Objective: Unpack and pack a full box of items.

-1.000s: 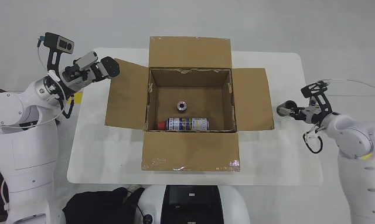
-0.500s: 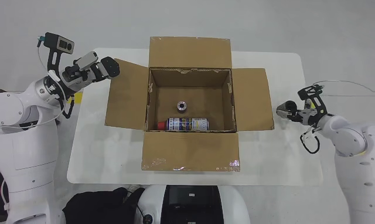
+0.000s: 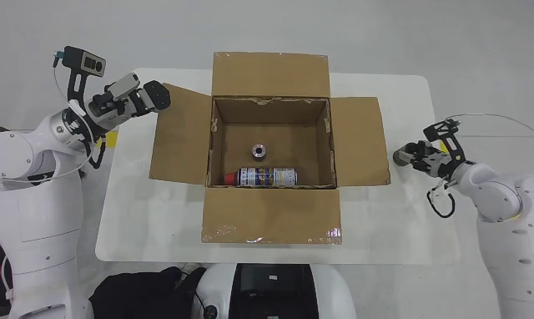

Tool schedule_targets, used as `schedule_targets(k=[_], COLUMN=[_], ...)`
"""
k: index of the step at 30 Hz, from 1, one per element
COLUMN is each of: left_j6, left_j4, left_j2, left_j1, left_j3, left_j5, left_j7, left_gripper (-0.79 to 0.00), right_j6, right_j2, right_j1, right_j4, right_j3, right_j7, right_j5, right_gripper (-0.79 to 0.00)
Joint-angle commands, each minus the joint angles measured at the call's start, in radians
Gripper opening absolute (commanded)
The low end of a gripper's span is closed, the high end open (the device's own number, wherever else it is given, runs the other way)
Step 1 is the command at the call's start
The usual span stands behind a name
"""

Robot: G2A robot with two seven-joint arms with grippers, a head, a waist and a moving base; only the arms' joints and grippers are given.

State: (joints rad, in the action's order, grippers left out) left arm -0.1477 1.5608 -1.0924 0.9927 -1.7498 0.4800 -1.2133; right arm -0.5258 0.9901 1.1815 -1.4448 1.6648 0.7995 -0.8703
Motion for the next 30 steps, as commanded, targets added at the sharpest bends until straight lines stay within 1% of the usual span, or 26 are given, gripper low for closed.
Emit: schedule_targets(k=[1, 2, 8, 15, 21, 26, 30], left_j6=[0.000, 0.000, 0.000, 0.000, 0.000, 0.000, 0.000], left_j4=[0.000, 0.000, 0.000, 0.000, 0.000, 0.000, 0.000], left_j2=[0.000, 0.000, 0.000, 0.000, 0.000, 0.000, 0.000], left_j1=[0.000, 0.000, 0.000, 0.000, 0.000, 0.000, 0.000], left_j3=[0.000, 0.000, 0.000, 0.000, 0.000, 0.000, 0.000], left_j5=[0.000, 0.000, 0.000, 0.000, 0.000, 0.000, 0.000], left_j7=[0.000, 0.000, 0.000, 0.000, 0.000, 0.000, 0.000], left_gripper=[0.000, 0.000, 0.000, 0.000, 0.000, 0.000, 0.000], right_j6=[0.002, 0.003, -0.011, -0.005, 0.001, 0.004, -0.015], right_j2=[-0.002, -0.003, -0.014, -0.028, -0.035, -0.039, -0.043], right_j1=[0.000, 0.002, 0.037, 0.121, 0.167, 0.180, 0.170], right_j4=[-0.003, -0.007, -0.074, -0.233, -0.346, -0.442, -0.515], right_j3=[-0.001, 0.001, 0.044, 0.139, 0.193, 0.220, 0.218], right_j7=[-0.003, -0.004, -0.005, -0.011, -0.034, -0.064, -0.078], right_j5=[0.003, 0.005, 0.020, 0.038, 0.053, 0.061, 0.071], right_gripper=[-0.754, -0.785, -0.785, -0.785, -0.785, -0.785, -0.785])
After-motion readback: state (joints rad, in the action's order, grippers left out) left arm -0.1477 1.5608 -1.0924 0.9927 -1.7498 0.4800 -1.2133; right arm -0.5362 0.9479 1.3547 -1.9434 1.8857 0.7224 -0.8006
